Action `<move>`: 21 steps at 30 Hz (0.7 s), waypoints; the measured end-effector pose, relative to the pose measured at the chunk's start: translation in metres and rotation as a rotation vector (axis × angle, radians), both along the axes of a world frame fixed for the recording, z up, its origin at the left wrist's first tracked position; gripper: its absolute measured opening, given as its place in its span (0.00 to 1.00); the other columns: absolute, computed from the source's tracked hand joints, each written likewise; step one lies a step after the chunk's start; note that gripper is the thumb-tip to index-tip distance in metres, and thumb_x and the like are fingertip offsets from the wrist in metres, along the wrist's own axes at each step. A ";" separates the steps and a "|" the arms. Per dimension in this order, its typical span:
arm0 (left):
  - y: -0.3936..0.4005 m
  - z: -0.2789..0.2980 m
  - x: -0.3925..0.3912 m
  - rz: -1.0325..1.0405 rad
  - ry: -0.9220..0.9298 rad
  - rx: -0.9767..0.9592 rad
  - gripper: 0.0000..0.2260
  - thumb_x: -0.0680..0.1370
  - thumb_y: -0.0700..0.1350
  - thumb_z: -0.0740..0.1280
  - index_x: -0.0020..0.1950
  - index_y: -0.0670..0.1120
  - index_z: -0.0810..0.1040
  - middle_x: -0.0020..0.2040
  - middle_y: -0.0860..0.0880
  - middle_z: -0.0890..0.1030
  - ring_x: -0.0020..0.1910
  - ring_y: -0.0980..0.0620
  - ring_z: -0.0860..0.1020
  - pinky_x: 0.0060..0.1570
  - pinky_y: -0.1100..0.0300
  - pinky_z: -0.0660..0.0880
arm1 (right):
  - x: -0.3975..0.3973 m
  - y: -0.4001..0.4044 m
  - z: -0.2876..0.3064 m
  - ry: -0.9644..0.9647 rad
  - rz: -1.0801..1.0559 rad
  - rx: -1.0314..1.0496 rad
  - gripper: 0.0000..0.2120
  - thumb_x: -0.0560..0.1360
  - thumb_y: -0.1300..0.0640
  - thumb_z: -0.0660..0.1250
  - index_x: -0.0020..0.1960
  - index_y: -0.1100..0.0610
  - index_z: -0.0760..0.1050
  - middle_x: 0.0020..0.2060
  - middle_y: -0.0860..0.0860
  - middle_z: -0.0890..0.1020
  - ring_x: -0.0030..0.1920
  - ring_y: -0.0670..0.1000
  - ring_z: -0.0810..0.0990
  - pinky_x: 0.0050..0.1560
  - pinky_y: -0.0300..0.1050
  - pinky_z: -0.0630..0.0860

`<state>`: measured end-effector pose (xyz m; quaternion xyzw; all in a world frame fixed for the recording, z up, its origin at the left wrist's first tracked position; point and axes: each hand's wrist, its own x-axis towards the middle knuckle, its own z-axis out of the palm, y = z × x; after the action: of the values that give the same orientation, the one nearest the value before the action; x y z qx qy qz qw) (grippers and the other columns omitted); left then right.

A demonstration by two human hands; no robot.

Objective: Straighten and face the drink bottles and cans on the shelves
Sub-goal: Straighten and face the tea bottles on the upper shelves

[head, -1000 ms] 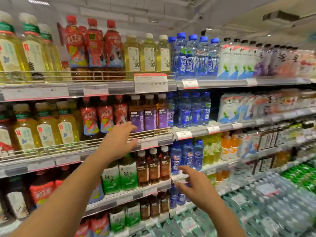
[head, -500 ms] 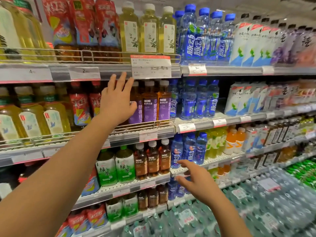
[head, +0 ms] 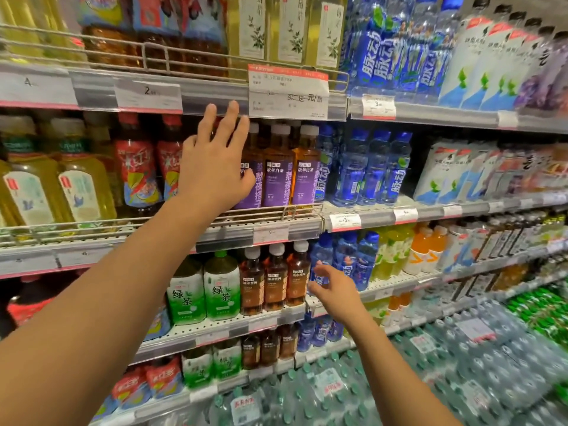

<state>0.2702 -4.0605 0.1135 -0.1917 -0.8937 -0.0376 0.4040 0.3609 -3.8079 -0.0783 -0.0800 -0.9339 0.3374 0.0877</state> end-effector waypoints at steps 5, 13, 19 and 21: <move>0.000 -0.001 0.000 0.035 -0.008 -0.039 0.37 0.76 0.60 0.65 0.82 0.49 0.57 0.84 0.46 0.49 0.81 0.38 0.48 0.65 0.38 0.70 | -0.065 0.018 -0.012 -0.033 0.010 -0.096 0.32 0.79 0.50 0.69 0.79 0.55 0.62 0.75 0.55 0.71 0.72 0.58 0.72 0.68 0.58 0.72; 0.005 0.001 0.003 0.044 0.001 -0.014 0.32 0.75 0.58 0.68 0.78 0.50 0.67 0.83 0.48 0.51 0.81 0.39 0.50 0.62 0.35 0.73 | -0.149 0.047 -0.041 -0.130 0.101 -0.061 0.33 0.71 0.38 0.73 0.70 0.54 0.71 0.63 0.54 0.81 0.62 0.59 0.79 0.58 0.57 0.78; 0.012 0.008 0.011 0.029 -0.039 0.054 0.29 0.75 0.57 0.63 0.74 0.49 0.71 0.83 0.49 0.55 0.80 0.41 0.53 0.67 0.38 0.69 | -0.165 0.044 -0.053 -0.108 0.100 -0.037 0.29 0.70 0.37 0.75 0.63 0.53 0.76 0.57 0.56 0.83 0.56 0.61 0.82 0.52 0.58 0.81; 0.016 -0.001 0.017 -0.053 0.047 0.140 0.22 0.76 0.52 0.64 0.69 0.46 0.76 0.78 0.46 0.66 0.75 0.41 0.64 0.67 0.43 0.70 | -0.167 0.045 -0.057 -0.116 0.109 -0.032 0.28 0.70 0.37 0.75 0.61 0.53 0.75 0.55 0.55 0.83 0.53 0.60 0.82 0.48 0.60 0.83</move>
<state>0.2870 -4.0448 0.1122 -0.1873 -0.8738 -0.1063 0.4359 0.1935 -3.7631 -0.1349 -0.0496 -0.9349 0.3513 0.0138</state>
